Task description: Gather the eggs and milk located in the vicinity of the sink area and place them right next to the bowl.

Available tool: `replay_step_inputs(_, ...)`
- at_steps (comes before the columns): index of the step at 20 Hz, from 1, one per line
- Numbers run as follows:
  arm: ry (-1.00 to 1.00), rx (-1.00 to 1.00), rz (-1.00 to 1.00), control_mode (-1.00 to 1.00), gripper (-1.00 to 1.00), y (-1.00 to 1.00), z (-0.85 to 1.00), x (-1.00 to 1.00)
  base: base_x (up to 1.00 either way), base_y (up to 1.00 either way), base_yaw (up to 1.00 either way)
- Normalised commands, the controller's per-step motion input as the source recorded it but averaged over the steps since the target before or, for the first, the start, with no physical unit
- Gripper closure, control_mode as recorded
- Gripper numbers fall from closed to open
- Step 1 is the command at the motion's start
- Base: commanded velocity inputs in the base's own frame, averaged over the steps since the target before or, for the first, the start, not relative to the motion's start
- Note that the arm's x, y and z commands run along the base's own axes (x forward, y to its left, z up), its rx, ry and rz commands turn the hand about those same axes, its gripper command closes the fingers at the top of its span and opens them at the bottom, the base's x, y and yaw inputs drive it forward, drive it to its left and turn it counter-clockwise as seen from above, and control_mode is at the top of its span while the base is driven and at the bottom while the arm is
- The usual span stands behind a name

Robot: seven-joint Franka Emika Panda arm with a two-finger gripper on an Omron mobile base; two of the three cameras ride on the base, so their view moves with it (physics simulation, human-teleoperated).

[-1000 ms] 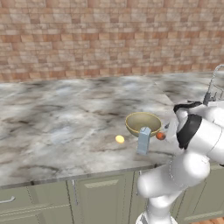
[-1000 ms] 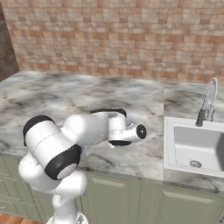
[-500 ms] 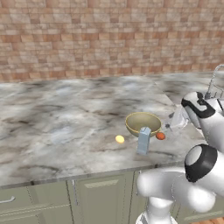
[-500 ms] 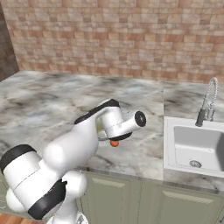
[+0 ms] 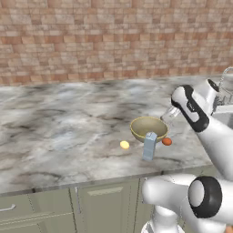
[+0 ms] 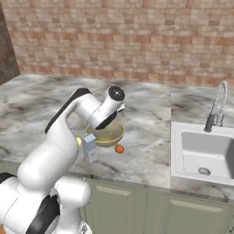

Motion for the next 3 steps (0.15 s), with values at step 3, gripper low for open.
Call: replay_step_inputs(3,0.28,-0.19,-0.15,-1.0,-1.0,0.67,0.65,0.0,0.0,0.0,0.0)
